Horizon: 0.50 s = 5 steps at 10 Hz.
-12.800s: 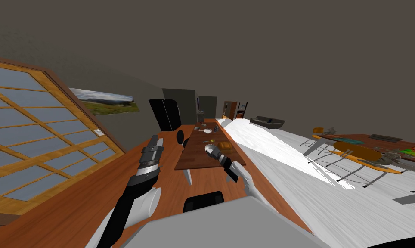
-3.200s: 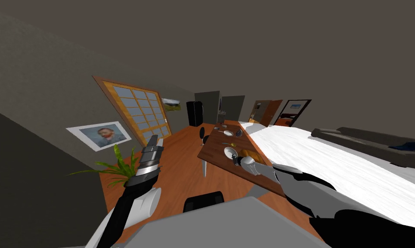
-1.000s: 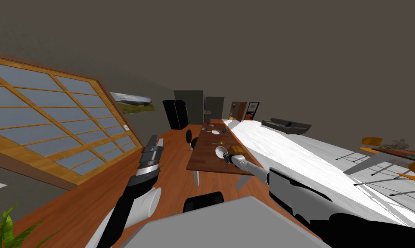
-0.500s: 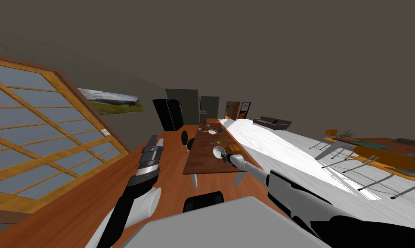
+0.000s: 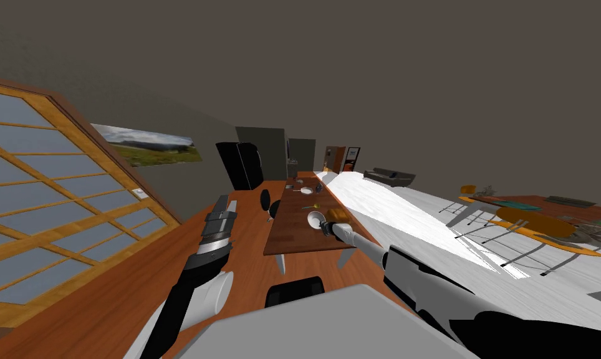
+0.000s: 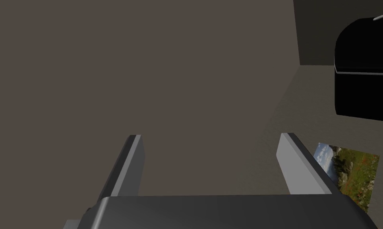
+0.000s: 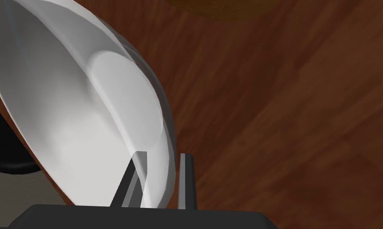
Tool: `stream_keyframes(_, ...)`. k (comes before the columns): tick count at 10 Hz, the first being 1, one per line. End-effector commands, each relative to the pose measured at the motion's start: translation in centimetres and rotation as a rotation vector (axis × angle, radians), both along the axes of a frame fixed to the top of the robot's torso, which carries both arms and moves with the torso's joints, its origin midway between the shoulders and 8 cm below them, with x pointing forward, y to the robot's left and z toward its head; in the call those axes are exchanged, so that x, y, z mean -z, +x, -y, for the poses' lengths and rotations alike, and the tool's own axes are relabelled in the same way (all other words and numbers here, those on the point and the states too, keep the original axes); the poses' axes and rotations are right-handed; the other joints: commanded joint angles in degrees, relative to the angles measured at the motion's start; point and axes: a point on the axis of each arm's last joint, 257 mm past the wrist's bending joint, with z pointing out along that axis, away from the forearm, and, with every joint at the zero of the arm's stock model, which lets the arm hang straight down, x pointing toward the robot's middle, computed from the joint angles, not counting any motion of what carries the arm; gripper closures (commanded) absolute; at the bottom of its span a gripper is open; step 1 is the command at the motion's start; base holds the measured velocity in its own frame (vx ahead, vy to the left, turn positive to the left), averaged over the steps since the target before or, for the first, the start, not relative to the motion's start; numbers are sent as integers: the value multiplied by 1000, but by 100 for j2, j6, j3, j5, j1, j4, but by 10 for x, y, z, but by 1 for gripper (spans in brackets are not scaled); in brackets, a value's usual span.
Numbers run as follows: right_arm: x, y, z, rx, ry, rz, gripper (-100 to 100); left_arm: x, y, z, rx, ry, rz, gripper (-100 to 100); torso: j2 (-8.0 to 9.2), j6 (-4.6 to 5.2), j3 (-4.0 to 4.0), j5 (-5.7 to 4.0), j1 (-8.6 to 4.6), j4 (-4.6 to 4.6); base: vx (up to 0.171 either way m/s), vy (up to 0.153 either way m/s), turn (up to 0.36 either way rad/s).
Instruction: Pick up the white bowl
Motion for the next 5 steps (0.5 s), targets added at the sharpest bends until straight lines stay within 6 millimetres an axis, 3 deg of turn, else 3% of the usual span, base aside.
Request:
stream_keyframes(1, -3, -2, -21, -28, 38, -9, 100, 0, 0, 0, 0, 0, 0, 0, 0, 0, 0, 0, 0, 0, 48, 38, -319)
stream_keyframes(2, -8, 3, -18, -56, 15, 14, 100, 0, 0, 0, 0, 0, 0, 0, -10, 7, -3, 3, 13, 1, 59, 64, -286)
stream_keyframes(4, -6, 2, -17, -64, 7, 13, 100, 0, 0, 0, 0, 0, 0, 0, -6, -5, 0, 5, 16, 5, 18, 16, -17)
stream_keyframes(5, -6, 2, -17, -69, 5, 14, 0, 0, 0, 0, 0, 0, 0, 0, 2, -4, 5, 4, 9, 8, 0, 0, 0)
